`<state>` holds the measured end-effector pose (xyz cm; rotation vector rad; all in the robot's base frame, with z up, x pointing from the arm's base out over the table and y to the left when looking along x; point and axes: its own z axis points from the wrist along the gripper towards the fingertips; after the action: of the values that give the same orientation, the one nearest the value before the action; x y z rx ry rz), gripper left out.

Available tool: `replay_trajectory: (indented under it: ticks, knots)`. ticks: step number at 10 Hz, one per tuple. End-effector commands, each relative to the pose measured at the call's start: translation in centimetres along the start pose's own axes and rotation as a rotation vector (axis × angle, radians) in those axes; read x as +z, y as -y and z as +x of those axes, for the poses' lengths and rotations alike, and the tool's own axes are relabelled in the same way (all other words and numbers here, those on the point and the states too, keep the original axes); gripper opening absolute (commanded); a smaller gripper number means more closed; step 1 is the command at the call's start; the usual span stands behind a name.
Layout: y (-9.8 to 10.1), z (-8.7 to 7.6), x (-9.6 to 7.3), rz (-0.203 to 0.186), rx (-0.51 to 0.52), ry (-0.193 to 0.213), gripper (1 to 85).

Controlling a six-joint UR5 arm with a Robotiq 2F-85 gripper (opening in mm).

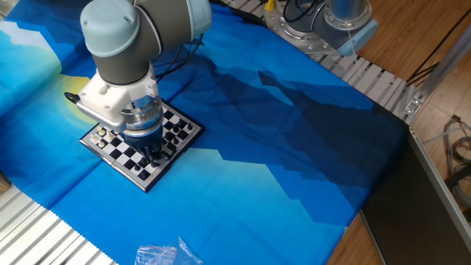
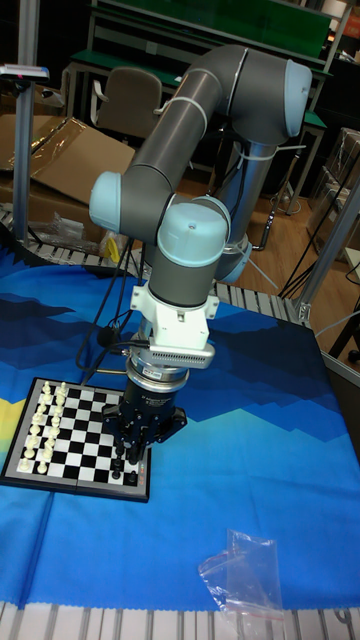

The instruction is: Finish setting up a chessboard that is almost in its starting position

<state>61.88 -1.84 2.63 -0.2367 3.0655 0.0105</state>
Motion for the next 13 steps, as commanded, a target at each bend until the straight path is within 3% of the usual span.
replay_trajectory:
  ticks: [1,13]
  knots:
    - [-0.14,-0.06,-0.10,-0.012,0.002,0.001,17.0]
    - [-0.34,0.06,0.01,-0.022,-0.033,-0.006,22.0]
